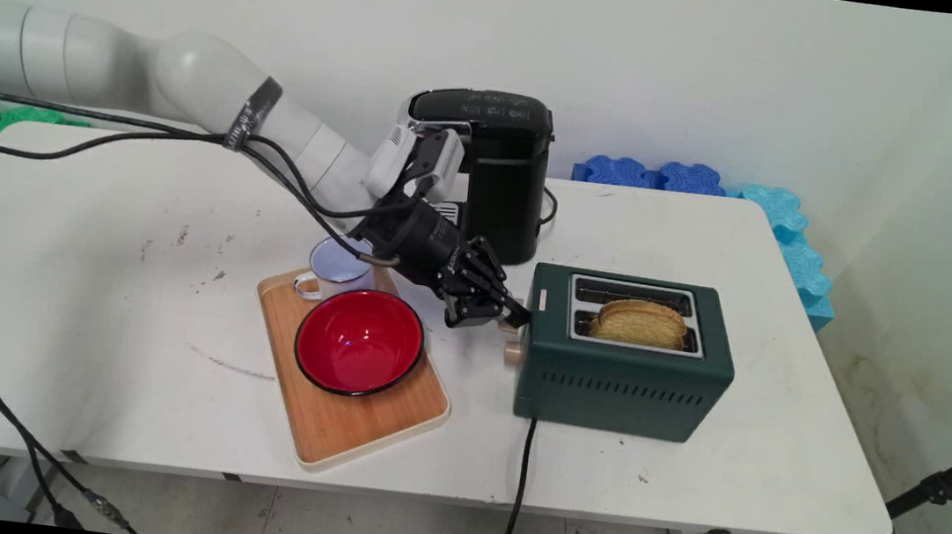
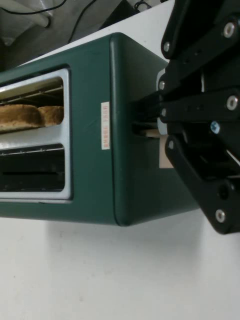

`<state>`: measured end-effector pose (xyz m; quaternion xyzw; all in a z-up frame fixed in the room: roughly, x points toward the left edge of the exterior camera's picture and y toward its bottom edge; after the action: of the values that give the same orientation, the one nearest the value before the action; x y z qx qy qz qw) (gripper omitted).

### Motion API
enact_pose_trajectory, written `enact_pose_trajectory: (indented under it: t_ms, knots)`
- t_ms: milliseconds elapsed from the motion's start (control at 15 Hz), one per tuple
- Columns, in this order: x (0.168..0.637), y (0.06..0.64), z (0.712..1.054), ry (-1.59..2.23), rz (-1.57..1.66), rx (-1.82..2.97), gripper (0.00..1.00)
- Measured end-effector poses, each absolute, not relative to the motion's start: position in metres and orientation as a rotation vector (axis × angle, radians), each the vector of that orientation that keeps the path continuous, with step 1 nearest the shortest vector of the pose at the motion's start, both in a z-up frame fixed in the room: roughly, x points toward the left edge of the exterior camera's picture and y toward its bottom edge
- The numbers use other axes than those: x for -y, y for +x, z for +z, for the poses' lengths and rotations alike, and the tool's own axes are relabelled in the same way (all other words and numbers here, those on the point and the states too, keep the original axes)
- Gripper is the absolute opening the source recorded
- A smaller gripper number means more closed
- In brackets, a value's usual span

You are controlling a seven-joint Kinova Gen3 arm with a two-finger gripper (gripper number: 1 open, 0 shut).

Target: Press the toaster switch

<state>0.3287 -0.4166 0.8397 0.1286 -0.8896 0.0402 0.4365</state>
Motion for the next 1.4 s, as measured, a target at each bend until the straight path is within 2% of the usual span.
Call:
enact_pose_trajectory:
  t_ms: [1400]
  knots:
    - [0.413, 0.332, 0.82, 0.317, 0.087, 2.239, 0.0]
